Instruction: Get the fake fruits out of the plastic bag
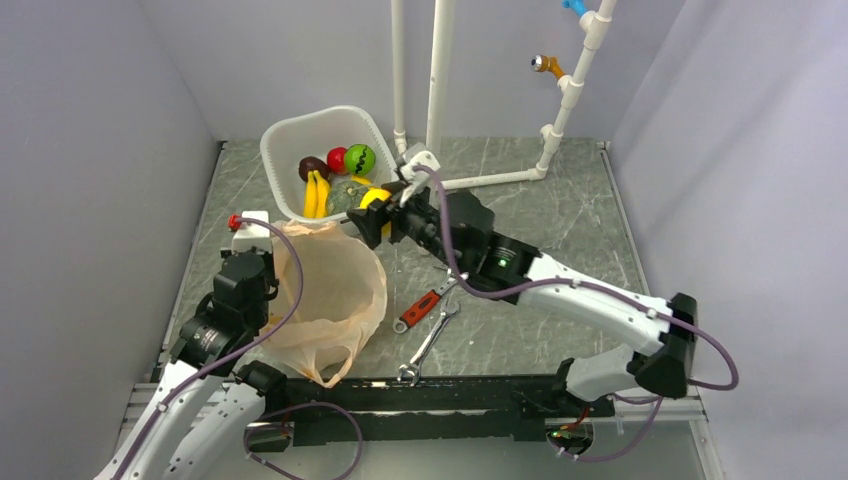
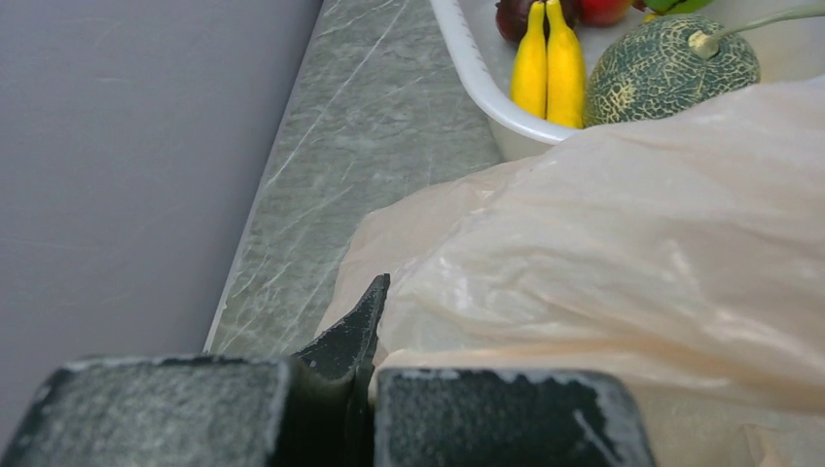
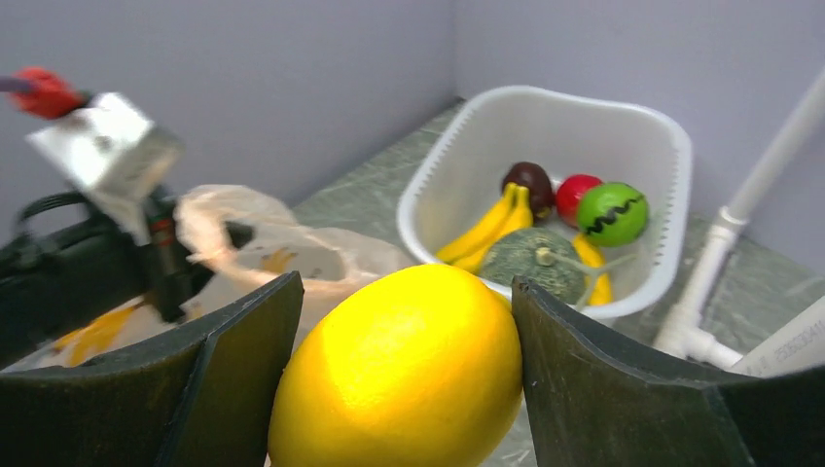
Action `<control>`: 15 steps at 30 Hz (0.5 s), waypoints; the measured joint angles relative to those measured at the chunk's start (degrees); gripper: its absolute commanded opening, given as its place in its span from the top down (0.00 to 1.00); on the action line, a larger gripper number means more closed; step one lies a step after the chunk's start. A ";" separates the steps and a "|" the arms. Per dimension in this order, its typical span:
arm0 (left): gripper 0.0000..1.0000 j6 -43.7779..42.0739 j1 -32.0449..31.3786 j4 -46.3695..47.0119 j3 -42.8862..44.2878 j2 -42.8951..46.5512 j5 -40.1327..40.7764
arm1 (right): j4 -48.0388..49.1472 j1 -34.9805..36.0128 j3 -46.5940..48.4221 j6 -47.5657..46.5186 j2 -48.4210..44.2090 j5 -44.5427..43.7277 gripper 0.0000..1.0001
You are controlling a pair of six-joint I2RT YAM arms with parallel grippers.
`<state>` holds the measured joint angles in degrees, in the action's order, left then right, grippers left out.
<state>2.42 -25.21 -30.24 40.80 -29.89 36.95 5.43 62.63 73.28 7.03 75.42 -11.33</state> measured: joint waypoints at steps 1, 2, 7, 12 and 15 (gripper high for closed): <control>1.00 0.07 0.00 -0.07 0.00 -0.15 0.48 | -0.37 -0.22 1.09 -0.48 1.55 -1.31 1.00; 1.00 0.20 0.00 -0.09 0.00 -0.35 0.94 | -0.85 -0.50 2.73 -1.05 3.74 -2.97 1.00; 1.00 0.28 0.00 -0.74 0.00 -0.68 3.13 | -3.85 -1.68 10.88 -2.51 12.85 -7.58 1.00; 1.00 0.42 0.00 -0.94 0.00 -0.24 5.01 | -4.66 -3.04 20.68 -4.20 22.51 -10.99 1.00; 1.00 0.39 0.00 -0.87 0.00 0.46 5.53 | -5.31 -4.87 25.49 -3.91 27.87 -10.69 1.00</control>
<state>2.81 -25.21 -31.11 40.80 -29.43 42.48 0.12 57.76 98.76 3.11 103.28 -22.02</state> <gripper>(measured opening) 0.010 0.777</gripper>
